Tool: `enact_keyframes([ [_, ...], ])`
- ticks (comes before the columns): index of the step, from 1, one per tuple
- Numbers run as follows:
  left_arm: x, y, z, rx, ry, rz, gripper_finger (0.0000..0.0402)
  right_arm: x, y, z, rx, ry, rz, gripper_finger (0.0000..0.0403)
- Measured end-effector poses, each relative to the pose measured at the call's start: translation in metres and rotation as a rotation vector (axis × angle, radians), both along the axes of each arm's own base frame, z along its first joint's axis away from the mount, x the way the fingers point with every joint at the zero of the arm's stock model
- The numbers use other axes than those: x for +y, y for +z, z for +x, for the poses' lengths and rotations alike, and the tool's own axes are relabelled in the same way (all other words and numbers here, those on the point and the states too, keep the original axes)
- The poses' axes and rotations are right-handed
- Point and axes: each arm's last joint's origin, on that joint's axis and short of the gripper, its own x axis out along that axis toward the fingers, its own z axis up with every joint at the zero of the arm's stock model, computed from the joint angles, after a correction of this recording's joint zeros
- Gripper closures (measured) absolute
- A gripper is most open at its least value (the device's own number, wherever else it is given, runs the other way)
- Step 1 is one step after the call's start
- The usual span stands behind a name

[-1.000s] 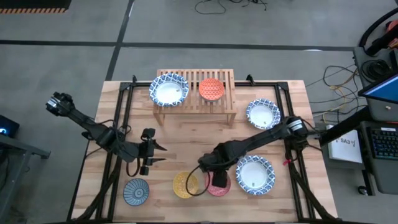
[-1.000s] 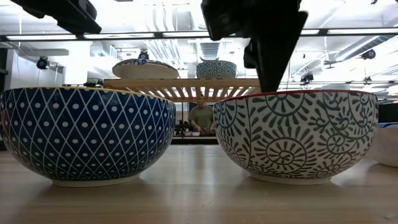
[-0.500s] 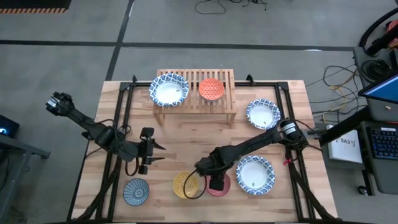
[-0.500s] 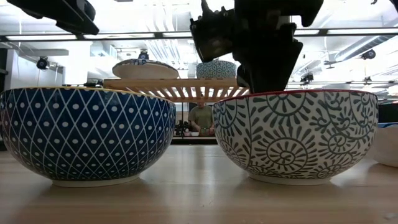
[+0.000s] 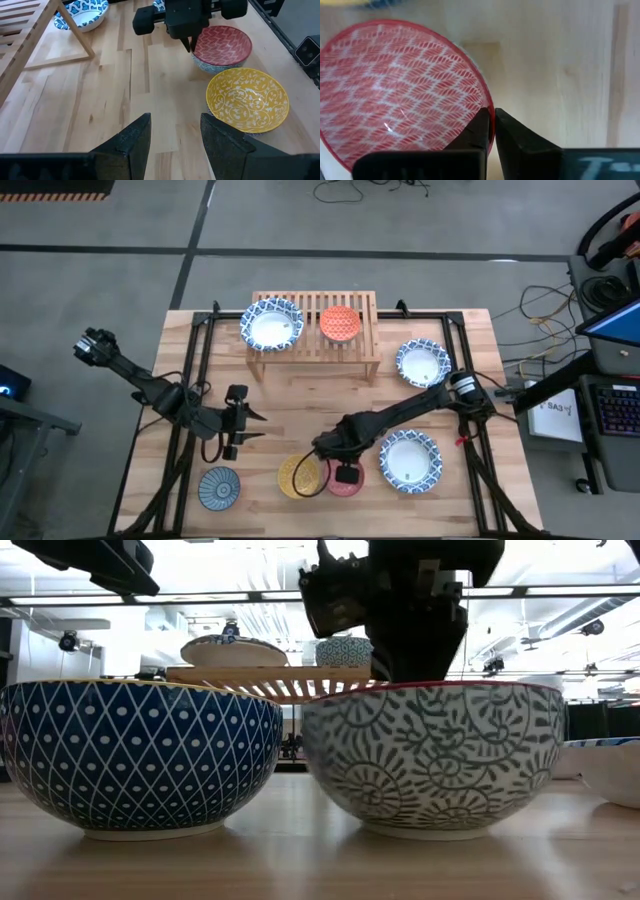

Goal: Place and stack bowls onto a shelf
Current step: Stack the red patterned bowl on top of the orange patterned bowl on the shelf

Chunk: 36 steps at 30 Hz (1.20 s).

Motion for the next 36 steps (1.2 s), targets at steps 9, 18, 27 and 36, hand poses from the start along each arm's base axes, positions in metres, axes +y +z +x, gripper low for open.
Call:
enact_keyframes([
  [9, 0.000, 0.000, 0.000, 0.000, -0.001, 0.003, 0.0247, -0.009, 0.030, -0.008, -0.056, -0.015, 0.035, 0.0393],
  [18, 0.000, 0.000, 0.000, -0.002, -0.001, 0.012, 0.0247, -0.053, 0.104, -0.031, -0.231, -0.118, 0.076, 0.0394],
  [27, 0.001, 0.000, 0.000, -0.016, 0.031, 0.038, 0.0247, -0.121, 0.173, -0.062, -0.523, -0.271, 0.046, 0.0394],
  [36, 0.001, 0.000, 0.000, -0.016, 0.032, 0.039, 0.0247, -0.193, 0.229, -0.079, -0.711, -0.391, -0.060, 0.0394],
])
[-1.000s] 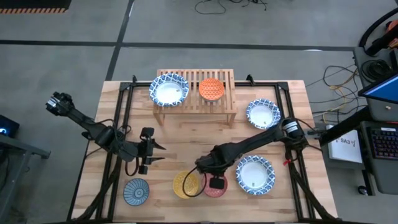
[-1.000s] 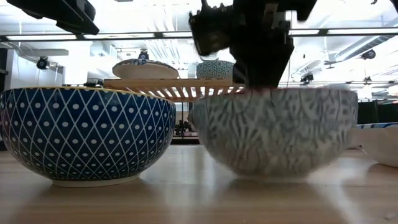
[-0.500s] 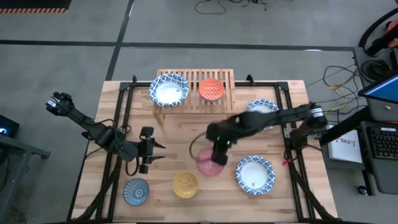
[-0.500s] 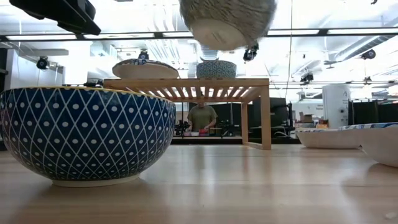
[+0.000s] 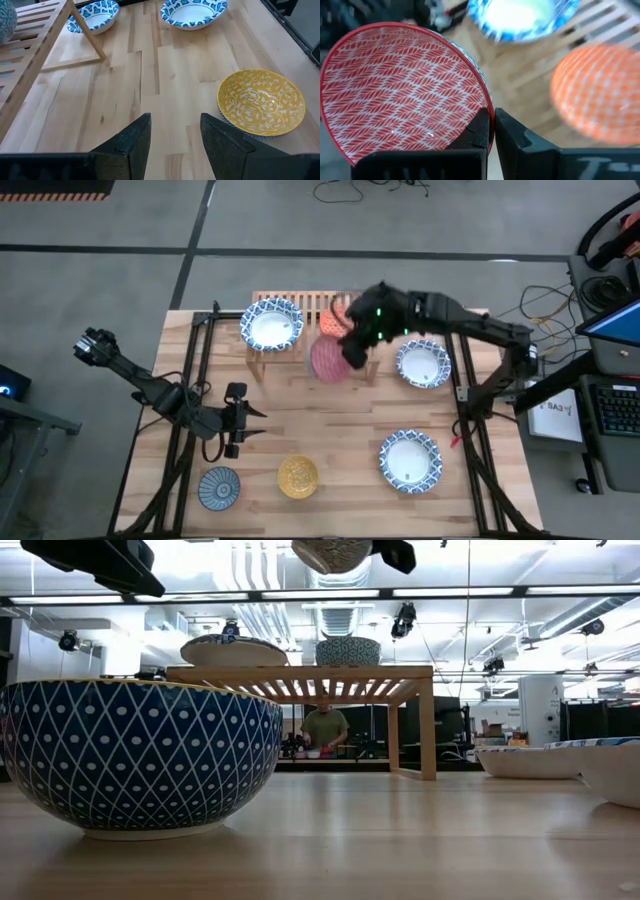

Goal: Place and stack bowls onto a shelf
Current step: Stack the red patterned bowl on top of the orange patterned bowl on the shelf

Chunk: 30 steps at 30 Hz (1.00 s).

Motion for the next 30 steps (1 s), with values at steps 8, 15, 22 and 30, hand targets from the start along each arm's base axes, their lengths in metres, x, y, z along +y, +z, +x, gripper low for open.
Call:
enact_keyframes([
  [8, 0.000, 0.000, 0.000, 0.000, 0.001, 0.000, 0.0247, -0.061, 0.025, -0.001, 0.064, -0.213, 0.084, 0.0394],
  [15, 0.000, 0.000, 0.000, 0.001, 0.000, 0.001, 0.0247, -0.115, 0.008, -0.004, 0.161, -0.392, 0.298, 0.0394],
  [22, 0.000, 0.000, 0.000, 0.002, -0.003, 0.007, 0.0247, -0.138, -0.013, -0.010, 0.275, -0.445, 0.375, 0.0394],
  [30, 0.000, 0.000, 0.000, 0.003, -0.006, 0.011, 0.0247, -0.140, -0.012, -0.013, 0.284, -0.469, 0.353, 0.0394],
])
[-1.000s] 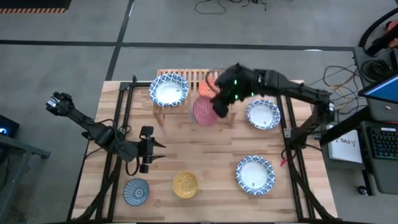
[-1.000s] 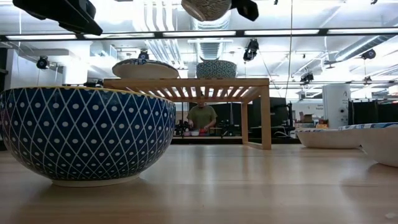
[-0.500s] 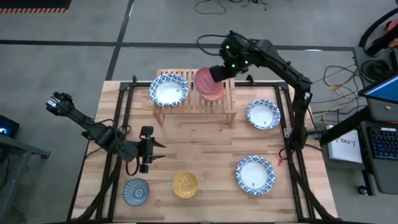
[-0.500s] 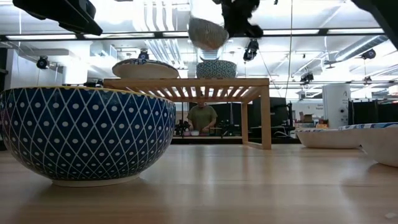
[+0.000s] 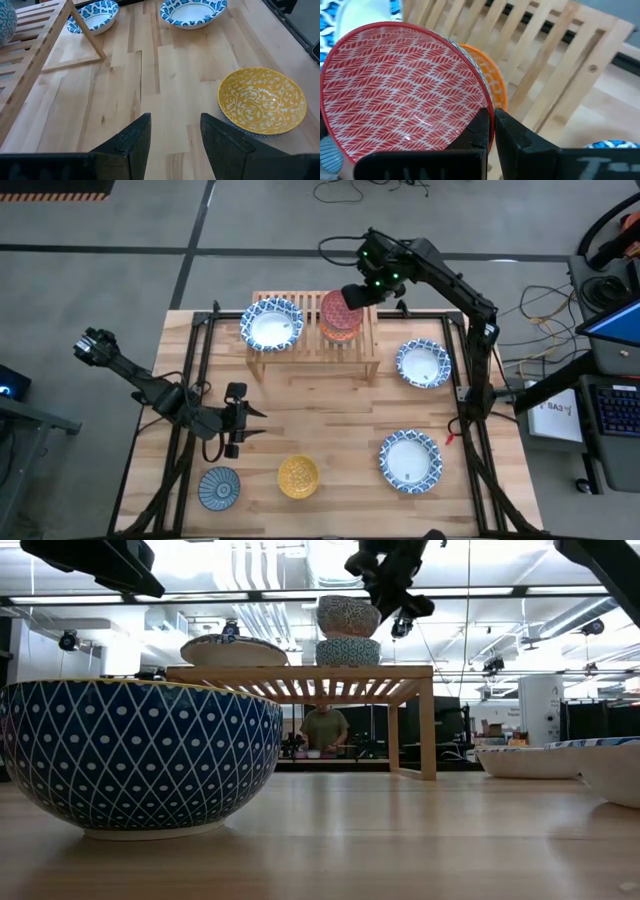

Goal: Place and stack bowls onto a shelf
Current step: Stack the red patterned bowl on top of the orange patterned bowl on the shelf

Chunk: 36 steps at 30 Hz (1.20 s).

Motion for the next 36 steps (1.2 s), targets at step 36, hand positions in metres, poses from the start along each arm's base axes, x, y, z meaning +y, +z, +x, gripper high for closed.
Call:
enact_keyframes([
  [36, 0.000, 0.000, 0.000, 0.001, 0.000, 0.001, 0.0247, -0.004, -0.020, 0.005, 0.062, -0.013, 0.013, 0.0390],
])
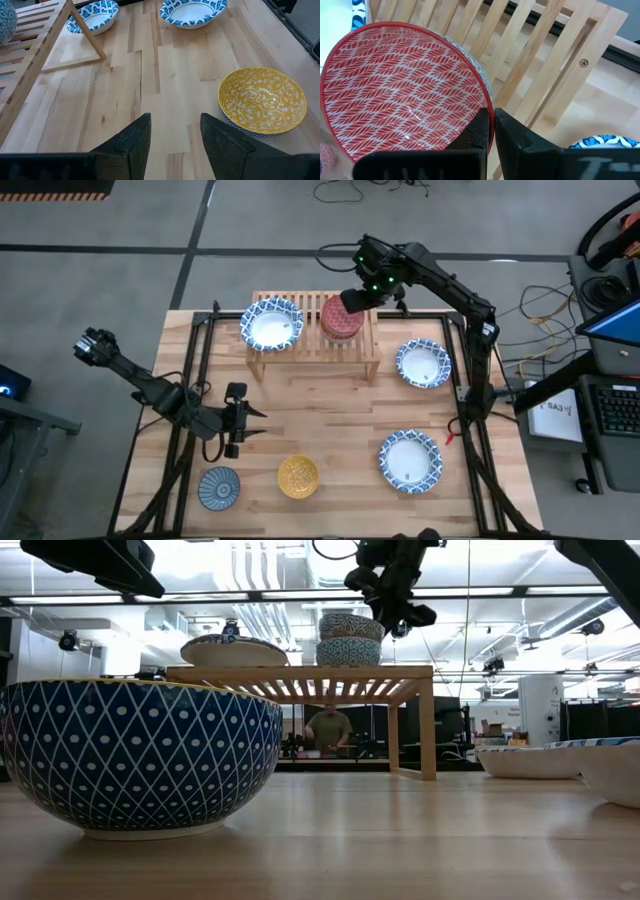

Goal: Place and stack bowls onto a shelf
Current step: Stack the red patterned bowl on top of the orange patterned bowl on the shelf, then stack the white patterned bowl on top of the white patterned bowl on the shelf

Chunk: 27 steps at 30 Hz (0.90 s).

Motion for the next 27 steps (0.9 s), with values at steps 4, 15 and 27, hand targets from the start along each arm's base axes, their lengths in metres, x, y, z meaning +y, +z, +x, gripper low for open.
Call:
enact_keyframes([
  [4, 0.000, 0.000, 0.000, 0.000, 0.000, 0.000, 0.0247, 0.000, 0.000, 0.001, -0.010, 0.002, -0.002, 0.0370],
  [15, 0.000, 0.000, 0.000, 0.000, 0.000, 0.000, 0.0247, 0.000, 0.002, 0.001, -0.014, 0.000, -0.007, 0.0321],
  [27, 0.000, 0.000, 0.000, 0.000, 0.000, 0.000, 0.0247, 0.004, 0.031, -0.007, -0.103, 0.006, -0.076, 0.0301],
])
